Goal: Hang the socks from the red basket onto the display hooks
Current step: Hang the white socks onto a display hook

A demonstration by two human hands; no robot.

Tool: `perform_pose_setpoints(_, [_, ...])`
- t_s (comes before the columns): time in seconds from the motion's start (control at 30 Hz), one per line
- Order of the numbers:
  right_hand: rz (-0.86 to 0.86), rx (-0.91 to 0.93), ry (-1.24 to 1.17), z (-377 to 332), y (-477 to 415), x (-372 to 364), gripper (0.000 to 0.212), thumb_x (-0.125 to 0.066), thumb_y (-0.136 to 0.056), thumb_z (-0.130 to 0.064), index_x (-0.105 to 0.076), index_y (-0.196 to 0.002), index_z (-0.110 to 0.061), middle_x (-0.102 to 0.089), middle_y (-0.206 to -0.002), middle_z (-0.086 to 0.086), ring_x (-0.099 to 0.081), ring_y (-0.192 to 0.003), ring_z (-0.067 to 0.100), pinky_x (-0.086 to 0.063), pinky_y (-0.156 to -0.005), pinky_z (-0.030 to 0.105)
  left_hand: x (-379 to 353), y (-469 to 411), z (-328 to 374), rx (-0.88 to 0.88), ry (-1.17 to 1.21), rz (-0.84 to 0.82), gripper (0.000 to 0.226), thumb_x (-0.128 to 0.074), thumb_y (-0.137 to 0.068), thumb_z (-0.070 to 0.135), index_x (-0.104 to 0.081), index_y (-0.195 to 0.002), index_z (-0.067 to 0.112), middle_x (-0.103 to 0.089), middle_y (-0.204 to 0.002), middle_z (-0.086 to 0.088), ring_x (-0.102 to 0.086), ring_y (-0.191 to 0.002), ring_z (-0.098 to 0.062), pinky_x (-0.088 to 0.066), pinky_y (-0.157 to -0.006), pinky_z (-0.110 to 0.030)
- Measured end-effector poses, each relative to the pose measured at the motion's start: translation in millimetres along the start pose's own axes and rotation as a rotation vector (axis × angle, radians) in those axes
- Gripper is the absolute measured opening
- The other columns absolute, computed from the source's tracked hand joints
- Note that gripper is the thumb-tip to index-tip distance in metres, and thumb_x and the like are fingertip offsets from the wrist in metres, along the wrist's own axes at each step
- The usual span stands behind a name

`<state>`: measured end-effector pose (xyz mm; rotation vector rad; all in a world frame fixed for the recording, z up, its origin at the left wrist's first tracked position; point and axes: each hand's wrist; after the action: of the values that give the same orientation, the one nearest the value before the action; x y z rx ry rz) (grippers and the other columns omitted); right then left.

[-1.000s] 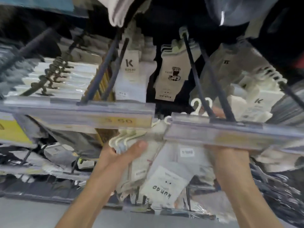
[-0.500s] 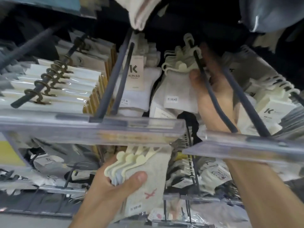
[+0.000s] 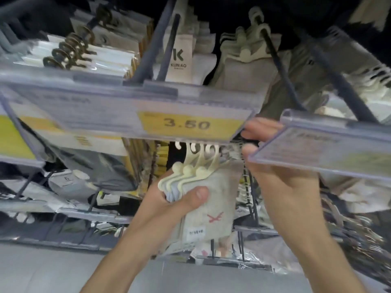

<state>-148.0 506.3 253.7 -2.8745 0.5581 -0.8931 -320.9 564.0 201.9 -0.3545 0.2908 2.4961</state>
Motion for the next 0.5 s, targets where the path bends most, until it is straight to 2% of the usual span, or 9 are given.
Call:
perform_pose_setpoints(0.03, [0.026, 0.077, -0.006, -1, 2, -3, 0.014, -0.067, -0.087, -0.028, -0.071, -0.099, -0.023, -0.069, -0.094, -0.006, -0.064, -0.091, 0.002, -0.051, -0.085, 0.031, -1, 0, -1, 0.006, 0.006, -0.010, 0.049, -0.087, -0.054, 0.064, -0.075, -0.100, 0.050, -0.077, -0.104, 0.017, -0.073, -0.098, -0.002, -0.055, -0.074, -0.012])
perform_pose_setpoints(0.07, [0.015, 0.105, 0.029, 2, 5, -4, 0.024, -0.070, -0.083, -0.035, -0.071, -0.107, -0.032, -0.066, -0.108, -0.019, -0.060, -0.106, -0.001, -0.048, -0.091, 0.024, -1, 1, -3, 0.013, 0.023, -0.006, 0.051, -0.086, -0.052, 0.068, -0.075, -0.099, 0.049, -0.078, -0.103, 0.015, -0.074, -0.096, -0.004, -0.057, -0.073, -0.015])
perform_pose_setpoints(0.1, [-0.008, 0.094, 0.061, 4, 7, -5, 0.033, -0.073, -0.079, -0.039, -0.069, -0.112, -0.037, -0.062, -0.115, -0.026, -0.057, -0.111, -0.004, -0.046, -0.093, 0.020, -1, 1, -6, 0.038, 0.051, 0.020, 0.055, -0.085, -0.048, 0.072, -0.075, -0.097, 0.050, -0.078, -0.102, 0.014, -0.074, -0.095, -0.005, -0.059, -0.073, -0.020])
perform_pose_setpoints(0.13, [-0.029, 0.052, 0.055, 7, 10, -5, 0.039, -0.075, -0.075, -0.040, -0.068, -0.114, -0.039, -0.059, -0.117, -0.026, -0.056, -0.109, -0.005, -0.044, -0.094, 0.020, -2, 1, -10, 0.089, 0.084, 0.053, 0.060, -0.083, -0.041, 0.078, -0.076, -0.095, 0.051, -0.078, -0.101, 0.014, -0.075, -0.094, -0.006, -0.060, -0.075, -0.026])
perform_pose_setpoints(0.2, [-0.058, -0.020, 0.003, 17, 12, -2, 0.047, -0.076, -0.072, -0.040, -0.067, -0.118, -0.041, -0.058, -0.112, -0.023, -0.057, -0.105, 0.000, -0.046, -0.095, 0.028, -3, 0, -17, 0.209, 0.142, 0.073, 0.071, -0.080, -0.034, 0.083, -0.077, -0.097, 0.050, -0.078, -0.106, 0.010, -0.074, -0.100, -0.009, -0.058, -0.089, -0.038])
perform_pose_setpoints(0.3, [-0.094, -0.058, -0.034, 22, 10, 7, 0.052, -0.077, -0.070, -0.038, -0.067, -0.120, -0.042, -0.057, -0.110, -0.022, -0.057, -0.112, 0.005, -0.048, -0.101, 0.037, -5, -1, -21, 0.234, 0.167, 0.061, 0.084, -0.079, -0.048, 0.080, -0.071, -0.120, 0.038, -0.071, -0.126, 0.005, -0.065, -0.121, -0.016, -0.040, -0.110, -0.049])
perform_pose_setpoints(0.37, [-0.131, -0.035, -0.018, 23, 11, 11, 0.050, -0.076, -0.071, -0.038, -0.064, -0.119, -0.047, -0.056, -0.111, -0.026, -0.055, -0.115, 0.005, -0.046, -0.101, 0.033, -9, -1, -19, 0.198, 0.153, 0.051, 0.089, -0.077, -0.056, 0.078, -0.065, -0.131, 0.032, -0.068, -0.132, 0.003, -0.061, -0.126, -0.020, -0.039, -0.111, -0.050])
perform_pose_setpoints(0.43, [-0.190, -0.014, -0.008, 24, 13, 13, 0.050, -0.075, -0.074, -0.037, -0.059, -0.117, -0.056, -0.055, -0.114, -0.027, -0.053, -0.117, 0.002, -0.042, -0.100, 0.021, -9, -2, -19, 0.159, 0.107, 0.088, 0.089, -0.076, -0.052, 0.081, -0.067, -0.127, 0.034, -0.069, -0.129, 0.007, -0.060, -0.127, -0.017, -0.038, -0.113, -0.049])
perform_pose_setpoints(0.5, [-0.195, -0.010, 0.029, 24, 13, 14, 0.050, -0.076, -0.075, -0.035, -0.056, -0.113, -0.061, -0.056, -0.113, -0.026, -0.053, -0.114, -0.004, -0.037, -0.094, 0.008, -11, -3, -18, 0.096, 0.067, 0.076, 0.061, -0.069, -0.059, 0.075, -0.073, -0.112, 0.045, -0.073, -0.121, 0.013, -0.064, -0.120, -0.009, -0.043, -0.110, -0.044])
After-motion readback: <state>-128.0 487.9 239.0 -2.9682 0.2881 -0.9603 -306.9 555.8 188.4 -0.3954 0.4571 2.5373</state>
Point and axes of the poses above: each hand's wrist, its own y-axis away from the middle knuckle, its own x-axis out of the back of the hand, z = x × y
